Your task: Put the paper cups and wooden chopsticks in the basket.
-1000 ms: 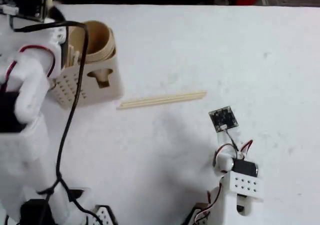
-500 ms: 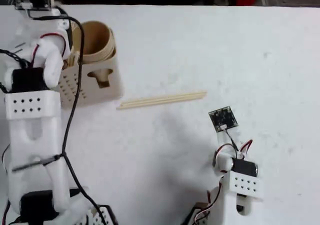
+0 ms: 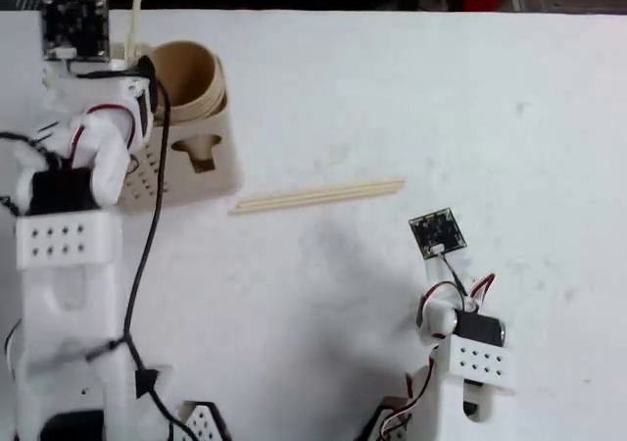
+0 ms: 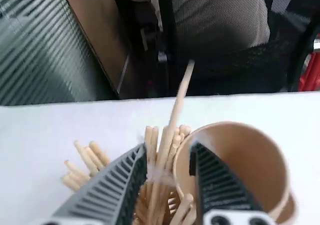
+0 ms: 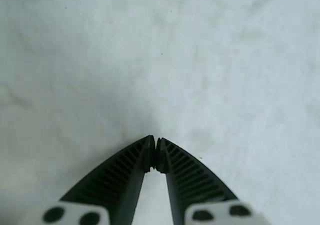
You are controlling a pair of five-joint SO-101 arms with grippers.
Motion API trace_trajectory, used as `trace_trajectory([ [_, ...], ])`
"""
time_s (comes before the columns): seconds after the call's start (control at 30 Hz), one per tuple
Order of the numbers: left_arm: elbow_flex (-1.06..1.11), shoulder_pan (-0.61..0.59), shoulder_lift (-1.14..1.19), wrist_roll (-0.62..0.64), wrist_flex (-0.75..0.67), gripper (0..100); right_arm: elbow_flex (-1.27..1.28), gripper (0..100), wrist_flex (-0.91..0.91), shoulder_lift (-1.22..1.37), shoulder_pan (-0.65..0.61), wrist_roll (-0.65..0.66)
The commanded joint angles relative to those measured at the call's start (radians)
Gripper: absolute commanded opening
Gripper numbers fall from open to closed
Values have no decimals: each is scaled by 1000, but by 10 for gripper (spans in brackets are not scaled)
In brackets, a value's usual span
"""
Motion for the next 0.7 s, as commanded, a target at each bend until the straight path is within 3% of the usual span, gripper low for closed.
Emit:
trace_trajectory([
  [0.0, -46, -2, -125, 8, 40, 148, -5, 21, -15, -10, -8, 8],
  [0.23, -166, 25, -165, 9, 150, 146, -5, 21, -15, -10, -8, 8],
  [0.47, -172, 400, -150, -207, 374, 146, -5, 21, -15, -10, -2, 8],
  [0.57, -183, 538, -35, -219, 446, 146, -5, 21, -15, -10, -2, 6],
  [0.67, -210, 601, 150, -318, 468, 147, -5, 21, -15, -10, -2, 6],
])
